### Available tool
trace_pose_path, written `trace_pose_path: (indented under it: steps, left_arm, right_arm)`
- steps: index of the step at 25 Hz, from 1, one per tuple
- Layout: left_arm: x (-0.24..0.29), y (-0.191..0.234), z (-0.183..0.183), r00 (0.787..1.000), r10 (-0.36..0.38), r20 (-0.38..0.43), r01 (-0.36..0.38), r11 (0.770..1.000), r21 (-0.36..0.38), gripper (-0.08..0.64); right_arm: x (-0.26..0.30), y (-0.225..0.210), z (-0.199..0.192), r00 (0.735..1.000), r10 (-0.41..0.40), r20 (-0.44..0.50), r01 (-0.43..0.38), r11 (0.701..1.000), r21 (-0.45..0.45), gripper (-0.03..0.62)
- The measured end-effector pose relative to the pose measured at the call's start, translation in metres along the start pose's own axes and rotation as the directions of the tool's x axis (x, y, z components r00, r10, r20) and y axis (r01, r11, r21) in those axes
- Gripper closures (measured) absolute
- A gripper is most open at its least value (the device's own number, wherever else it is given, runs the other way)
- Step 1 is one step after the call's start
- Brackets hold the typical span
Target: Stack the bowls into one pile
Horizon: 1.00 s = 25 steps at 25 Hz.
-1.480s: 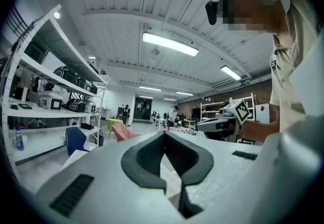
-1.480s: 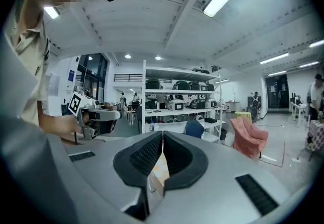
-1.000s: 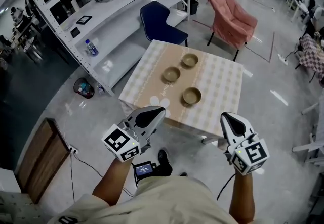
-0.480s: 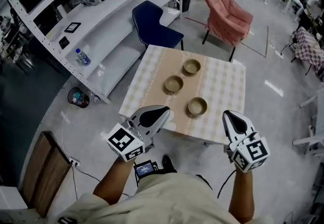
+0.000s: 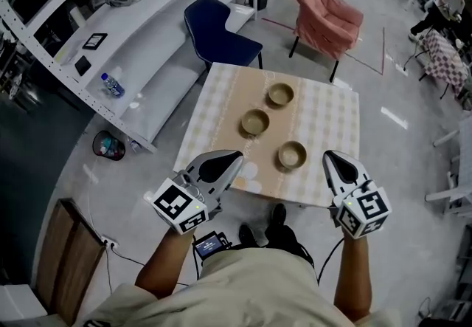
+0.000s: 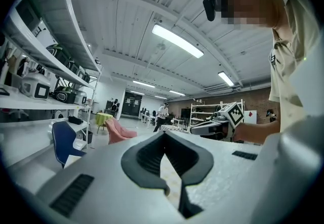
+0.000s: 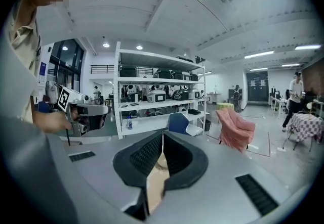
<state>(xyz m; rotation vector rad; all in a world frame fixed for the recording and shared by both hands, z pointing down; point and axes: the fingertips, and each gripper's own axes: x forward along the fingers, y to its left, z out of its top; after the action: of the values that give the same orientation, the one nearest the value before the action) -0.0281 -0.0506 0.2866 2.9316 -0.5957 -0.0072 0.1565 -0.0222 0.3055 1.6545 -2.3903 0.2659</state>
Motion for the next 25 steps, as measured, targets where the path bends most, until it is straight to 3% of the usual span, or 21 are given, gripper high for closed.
trace_pose_path:
  steps: [15,25]
  left_arm:
    - [0.007,0.047,-0.008,0.998,0.068,0.002,-0.068,0.997,-0.024,0.554]
    - [0.037,0.068,-0.026,0.995,0.091,-0.041,-0.093,0.994,-0.060,0.555]
  right_arm:
    - [0.063,-0.021,-0.034,0.995,0.036,-0.088,-0.034,0.999,0.025,0.588]
    - [0.107,-0.053,-0.086,0.976,0.087,-0.202,-0.074,0.995,0.069,0.588]
